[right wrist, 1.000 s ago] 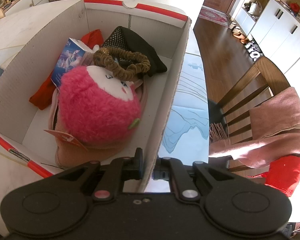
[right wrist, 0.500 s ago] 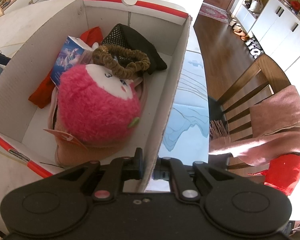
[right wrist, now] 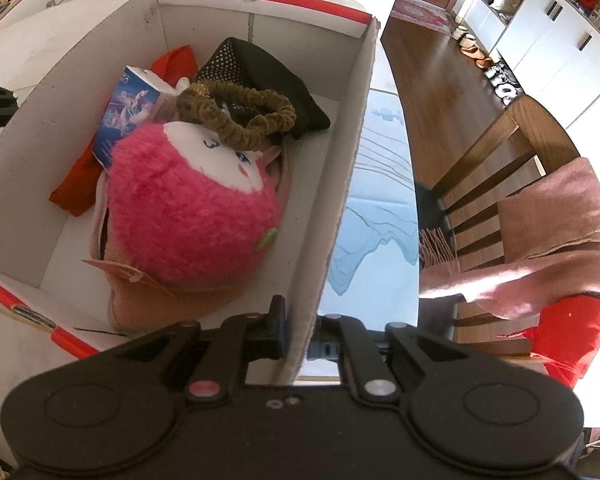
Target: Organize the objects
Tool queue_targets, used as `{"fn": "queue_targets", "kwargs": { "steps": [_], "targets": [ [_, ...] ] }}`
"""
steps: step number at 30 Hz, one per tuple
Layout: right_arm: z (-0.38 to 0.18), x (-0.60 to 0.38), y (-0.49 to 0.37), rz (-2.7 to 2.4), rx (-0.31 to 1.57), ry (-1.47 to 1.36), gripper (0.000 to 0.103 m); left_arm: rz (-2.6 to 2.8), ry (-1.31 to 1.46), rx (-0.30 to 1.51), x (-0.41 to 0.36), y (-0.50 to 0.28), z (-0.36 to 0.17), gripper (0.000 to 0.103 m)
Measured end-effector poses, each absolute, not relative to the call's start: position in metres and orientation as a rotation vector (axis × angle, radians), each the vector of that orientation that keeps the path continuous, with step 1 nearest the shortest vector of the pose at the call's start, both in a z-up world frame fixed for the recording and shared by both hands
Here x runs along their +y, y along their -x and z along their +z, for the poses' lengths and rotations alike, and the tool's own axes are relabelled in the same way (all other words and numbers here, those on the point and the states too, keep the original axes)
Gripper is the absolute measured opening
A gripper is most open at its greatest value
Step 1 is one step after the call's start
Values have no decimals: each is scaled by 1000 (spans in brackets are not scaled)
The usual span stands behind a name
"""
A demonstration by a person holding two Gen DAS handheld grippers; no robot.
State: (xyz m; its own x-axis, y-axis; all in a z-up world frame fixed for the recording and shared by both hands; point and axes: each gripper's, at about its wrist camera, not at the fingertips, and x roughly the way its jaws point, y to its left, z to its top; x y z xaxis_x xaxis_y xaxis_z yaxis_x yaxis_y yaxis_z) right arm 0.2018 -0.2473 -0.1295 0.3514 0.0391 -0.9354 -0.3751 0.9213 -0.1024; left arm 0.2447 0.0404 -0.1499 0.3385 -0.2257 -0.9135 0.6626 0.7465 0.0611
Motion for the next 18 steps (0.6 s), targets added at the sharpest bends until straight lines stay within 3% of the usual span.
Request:
{"fn": "queue_targets", "kwargs": {
  "steps": [2, 6, 18],
  "targets": [
    [-130, -247, -202, 274, 1187, 324, 7, -622, -451, 1088, 40, -246, -149, 35],
    [-130, -248, -202, 274, 1186, 325, 7, -623, -435, 1106, 37, -245, -148, 20],
    [-130, -248, -201, 278, 1170, 321, 7, -397, -219, 1124, 58, -239, -124, 6]
  ]
}}
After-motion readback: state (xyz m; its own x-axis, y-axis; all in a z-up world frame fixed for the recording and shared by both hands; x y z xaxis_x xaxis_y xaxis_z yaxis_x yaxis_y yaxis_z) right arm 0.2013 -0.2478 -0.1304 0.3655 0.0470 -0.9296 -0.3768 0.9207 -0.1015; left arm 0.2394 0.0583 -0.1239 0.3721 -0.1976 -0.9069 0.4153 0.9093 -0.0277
